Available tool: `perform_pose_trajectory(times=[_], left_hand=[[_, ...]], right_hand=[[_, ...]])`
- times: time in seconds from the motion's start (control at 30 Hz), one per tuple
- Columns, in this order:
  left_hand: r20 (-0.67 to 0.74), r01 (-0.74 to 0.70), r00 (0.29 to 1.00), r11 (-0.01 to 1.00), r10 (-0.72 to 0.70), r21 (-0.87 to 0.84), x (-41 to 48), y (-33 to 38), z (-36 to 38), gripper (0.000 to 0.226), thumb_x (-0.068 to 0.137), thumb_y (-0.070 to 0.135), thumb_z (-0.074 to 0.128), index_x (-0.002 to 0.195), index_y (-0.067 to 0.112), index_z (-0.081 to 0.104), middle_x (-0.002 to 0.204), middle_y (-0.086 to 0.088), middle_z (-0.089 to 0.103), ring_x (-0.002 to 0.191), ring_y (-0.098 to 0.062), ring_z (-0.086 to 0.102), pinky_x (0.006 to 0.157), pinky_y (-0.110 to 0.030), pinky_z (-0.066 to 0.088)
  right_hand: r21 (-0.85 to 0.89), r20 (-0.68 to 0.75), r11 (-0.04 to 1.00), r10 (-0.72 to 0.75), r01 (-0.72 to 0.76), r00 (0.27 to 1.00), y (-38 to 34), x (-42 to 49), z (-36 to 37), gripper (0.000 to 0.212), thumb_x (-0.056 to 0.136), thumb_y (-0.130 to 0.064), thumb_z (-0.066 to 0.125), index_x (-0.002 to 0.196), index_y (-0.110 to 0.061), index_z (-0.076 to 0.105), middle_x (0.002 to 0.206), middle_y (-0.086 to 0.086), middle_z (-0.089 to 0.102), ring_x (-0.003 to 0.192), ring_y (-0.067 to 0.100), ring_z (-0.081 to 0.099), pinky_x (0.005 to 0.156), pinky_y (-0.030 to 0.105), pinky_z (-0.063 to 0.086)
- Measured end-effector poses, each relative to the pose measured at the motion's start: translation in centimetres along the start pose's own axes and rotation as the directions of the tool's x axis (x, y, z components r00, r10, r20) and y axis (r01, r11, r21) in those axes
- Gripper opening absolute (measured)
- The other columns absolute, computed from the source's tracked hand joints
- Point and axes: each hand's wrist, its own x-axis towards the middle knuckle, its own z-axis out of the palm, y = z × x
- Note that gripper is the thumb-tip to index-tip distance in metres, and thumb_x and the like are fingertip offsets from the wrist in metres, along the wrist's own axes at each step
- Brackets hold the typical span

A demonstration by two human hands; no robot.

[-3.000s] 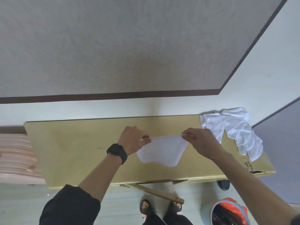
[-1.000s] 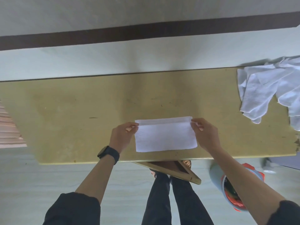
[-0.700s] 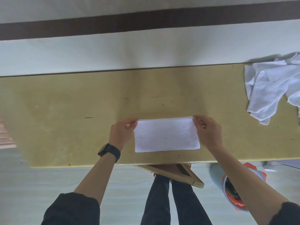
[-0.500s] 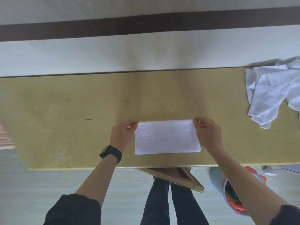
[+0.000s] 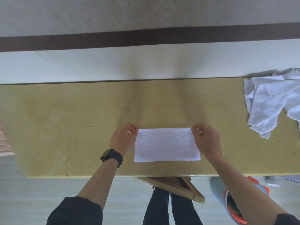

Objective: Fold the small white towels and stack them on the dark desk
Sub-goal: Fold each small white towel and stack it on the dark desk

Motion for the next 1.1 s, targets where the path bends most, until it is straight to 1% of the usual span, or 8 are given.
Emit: perform_pose_trajectory(times=[0.23, 0.47, 0.57, 0.63, 0.73, 0.9, 1.0, 1.1], left_hand=[[-0.014, -0.010, 1.000, 0.991, 0.012, 0.132, -0.5, 0.4, 0.2, 0.009, 0.094, 0.041, 0.052, 0.094, 0.038, 0.060, 0.092, 0.018, 0.061, 0.085, -0.013, 0.062, 0.076, -0.031, 0.052], [-0.041, -0.015, 0.999, 0.968, 0.026, 0.251, -3.6, -0.7, 1.4, 0.012, 0.093, 0.037, 0.048, 0.094, 0.032, 0.059, 0.094, 0.014, 0.063, 0.091, -0.016, 0.058, 0.082, -0.033, 0.044], [-0.071, 0.030, 0.997, 0.966, -0.012, 0.257, -5.7, -1.2, 2.3, 0.009, 0.089, 0.034, 0.048, 0.088, 0.032, 0.057, 0.090, 0.015, 0.063, 0.095, -0.015, 0.053, 0.083, -0.031, 0.037], [-0.059, 0.094, 0.995, 0.970, -0.082, 0.225, -6.8, -1.5, 2.8, 0.009, 0.086, 0.032, 0.048, 0.083, 0.032, 0.057, 0.086, 0.015, 0.062, 0.093, -0.015, 0.051, 0.082, -0.032, 0.036], [-0.041, 0.175, 0.984, 0.967, -0.171, 0.184, -8.0, -1.7, 3.3, 0.018, 0.083, 0.030, 0.045, 0.080, 0.027, 0.063, 0.078, 0.013, 0.059, 0.087, -0.018, 0.051, 0.077, -0.034, 0.031], [0.004, 0.243, 0.969, 0.961, -0.246, 0.131, -8.7, -1.2, 4.2, 0.032, 0.085, 0.036, 0.043, 0.081, 0.023, 0.072, 0.075, 0.006, 0.067, 0.079, -0.017, 0.059, 0.076, -0.032, 0.030], [0.026, 0.197, 0.979, 0.971, -0.202, 0.136, -8.6, -1.2, 4.0, 0.030, 0.085, 0.037, 0.044, 0.080, 0.023, 0.069, 0.075, 0.007, 0.067, 0.079, -0.019, 0.060, 0.076, -0.034, 0.032], [-0.033, -0.001, 0.999, 0.967, 0.010, 0.255, -9.0, -1.8, 3.7, 0.021, 0.090, 0.038, 0.050, 0.086, 0.022, 0.062, 0.081, 0.006, 0.063, 0.084, -0.020, 0.058, 0.079, -0.036, 0.043]], right_hand=[[-0.111, -0.080, 0.993, 0.041, -0.050, 0.996, -0.4, 0.0, 0.2, 0.015, 0.093, -0.033, 0.061, 0.093, -0.020, 0.055, 0.092, -0.003, 0.056, 0.079, 0.023, 0.056, 0.071, 0.034, 0.044], [-0.271, -0.047, 0.961, -0.074, 0.059, 0.996, -4.7, 2.3, 1.5, 0.013, 0.101, -0.025, 0.045, 0.099, -0.016, 0.054, 0.091, -0.002, 0.053, 0.073, 0.030, 0.051, 0.063, 0.037, 0.042], [-0.301, 0.012, 0.930, -0.219, 0.212, 0.976, -7.0, 3.5, 2.8, 0.010, 0.100, -0.014, 0.047, 0.094, -0.011, 0.054, 0.087, 0.007, 0.058, 0.073, 0.032, 0.052, 0.062, 0.038, 0.043], [-0.308, 0.060, 0.898, -0.312, 0.315, 0.948, -8.6, 4.0, 4.0, 0.011, 0.098, -0.009, 0.046, 0.094, -0.008, 0.056, 0.089, 0.010, 0.061, 0.081, 0.033, 0.054, 0.066, 0.037, 0.039], [-0.326, 0.169, 0.818, -0.443, 0.474, 0.881, -11.2, 4.1, 6.2, 0.022, 0.100, -0.010, 0.042, 0.110, -0.005, 0.062, 0.112, 0.009, 0.065, 0.102, 0.031, 0.054, 0.080, 0.036, 0.038], [-0.355, 0.343, 0.720, -0.492, 0.596, 0.800, -12.6, 4.0, 9.2, 0.046, 0.097, -0.008, 0.037, 0.143, -0.013, 0.044, 0.155, -0.004, 0.038, 0.142, 0.021, 0.032, 0.110, 0.036, 0.029], [-0.290, 0.370, 0.719, -0.524, 0.632, 0.767, -11.5, 3.2, 9.0, 0.052, 0.101, -0.009, 0.034, 0.153, -0.012, 0.031, 0.162, -0.002, 0.025, 0.151, 0.016, 0.017, 0.122, 0.040, 0.018], [-0.161, 0.185, 0.757, -0.606, 0.633, 0.773, -8.0, -0.1, 7.1, 0.042, 0.100, -0.011, 0.041, 0.141, -0.007, 0.052, 0.148, 0.005, 0.049, 0.143, 0.022, 0.037, 0.115, 0.043, 0.034]])
